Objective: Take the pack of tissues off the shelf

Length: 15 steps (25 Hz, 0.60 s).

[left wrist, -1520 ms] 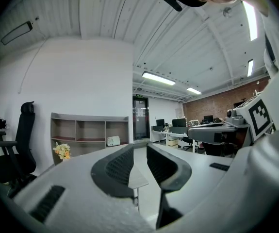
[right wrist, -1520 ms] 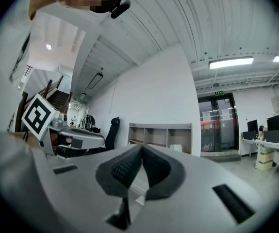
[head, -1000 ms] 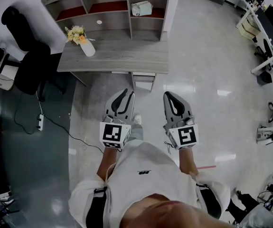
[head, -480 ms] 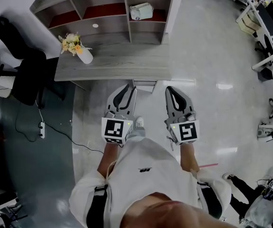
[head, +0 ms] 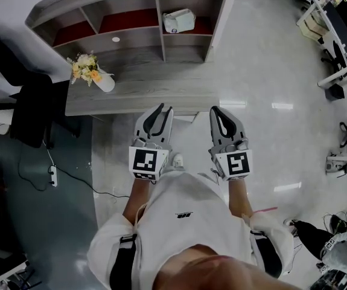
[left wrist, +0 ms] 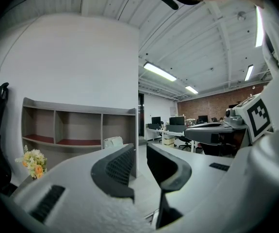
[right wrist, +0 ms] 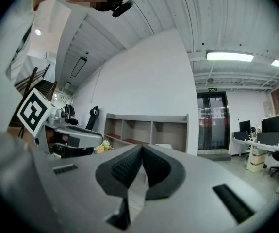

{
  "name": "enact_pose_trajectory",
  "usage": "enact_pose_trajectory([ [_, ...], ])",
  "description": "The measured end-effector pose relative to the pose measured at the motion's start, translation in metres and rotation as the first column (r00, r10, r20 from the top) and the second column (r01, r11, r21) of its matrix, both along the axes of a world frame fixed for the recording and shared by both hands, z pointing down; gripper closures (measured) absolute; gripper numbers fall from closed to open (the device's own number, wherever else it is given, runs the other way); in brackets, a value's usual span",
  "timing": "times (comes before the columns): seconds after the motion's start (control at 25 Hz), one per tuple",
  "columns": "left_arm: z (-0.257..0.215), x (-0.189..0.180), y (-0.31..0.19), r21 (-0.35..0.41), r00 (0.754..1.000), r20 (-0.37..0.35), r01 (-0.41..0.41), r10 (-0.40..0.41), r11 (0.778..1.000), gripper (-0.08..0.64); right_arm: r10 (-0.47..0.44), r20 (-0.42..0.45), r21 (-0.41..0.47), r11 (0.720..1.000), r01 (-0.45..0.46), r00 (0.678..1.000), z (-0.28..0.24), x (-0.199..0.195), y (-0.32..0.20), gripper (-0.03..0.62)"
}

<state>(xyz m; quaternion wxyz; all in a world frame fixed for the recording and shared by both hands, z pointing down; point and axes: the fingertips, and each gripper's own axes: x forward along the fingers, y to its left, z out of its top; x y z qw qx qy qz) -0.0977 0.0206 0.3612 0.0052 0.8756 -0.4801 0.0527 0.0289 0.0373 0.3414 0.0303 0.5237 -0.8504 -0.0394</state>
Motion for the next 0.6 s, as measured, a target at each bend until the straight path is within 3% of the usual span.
enact_pose_trajectory([
  [0.32,0.002,-0.001,-0.046,0.013,1.000,-0.001,-0.010,0.010,1.000,0.463,0.042,-0.028,-0.051,0.998,-0.043,0.999,0.008,0.004,-0.041,0.566],
  [0.6,0.004,0.005,-0.082,0.003,1.000,0.005,-0.022,0.022,1.000,0.463,0.029,-0.018,-0.020,0.999,-0.029,0.999,0.006,0.003,-0.079,0.566],
])
